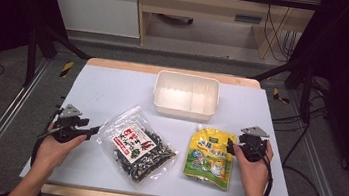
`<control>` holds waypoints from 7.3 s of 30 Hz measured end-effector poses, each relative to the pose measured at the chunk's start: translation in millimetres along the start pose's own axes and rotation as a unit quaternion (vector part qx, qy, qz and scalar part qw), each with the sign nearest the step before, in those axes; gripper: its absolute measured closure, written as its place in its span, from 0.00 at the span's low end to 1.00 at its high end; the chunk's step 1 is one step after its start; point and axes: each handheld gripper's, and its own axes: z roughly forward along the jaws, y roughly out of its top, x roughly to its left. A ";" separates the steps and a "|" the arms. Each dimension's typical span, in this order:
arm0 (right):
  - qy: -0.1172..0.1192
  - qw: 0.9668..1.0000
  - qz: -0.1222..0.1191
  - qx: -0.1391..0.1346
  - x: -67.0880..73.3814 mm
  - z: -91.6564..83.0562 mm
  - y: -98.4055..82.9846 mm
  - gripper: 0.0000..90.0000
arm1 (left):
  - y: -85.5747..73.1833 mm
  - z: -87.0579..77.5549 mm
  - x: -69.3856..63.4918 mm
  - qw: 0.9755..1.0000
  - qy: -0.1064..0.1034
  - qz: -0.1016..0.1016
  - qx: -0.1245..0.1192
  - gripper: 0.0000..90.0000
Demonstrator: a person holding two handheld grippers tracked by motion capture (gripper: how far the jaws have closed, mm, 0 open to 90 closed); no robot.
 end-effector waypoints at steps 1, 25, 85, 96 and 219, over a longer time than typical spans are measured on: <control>0.001 1.000 0.000 0.001 0.1 0.1 0.0 0.19 | -0.4 0.7 0.3 1.000 0.003 0.001 0.005 0.52; 0.008 1.000 -0.002 0.009 1.8 1.9 0.0 0.19 | -2.9 11.6 4.8 0.999 0.026 -0.019 0.043 0.72; 0.009 1.000 0.001 0.007 1.8 2.0 0.6 0.19 | -3.6 19.8 2.3 0.997 -0.001 -0.004 0.083 1.00; 0.007 1.000 0.002 0.005 1.8 1.6 1.0 0.19 | 2.7 6.7 1.9 0.999 0.000 0.008 0.051 1.00; 0.282 0.938 -0.174 -0.105 105.3 -23.1 158.9 0.20 | 127.6 -68.8 -112.5 0.978 -0.058 0.181 -0.088 1.00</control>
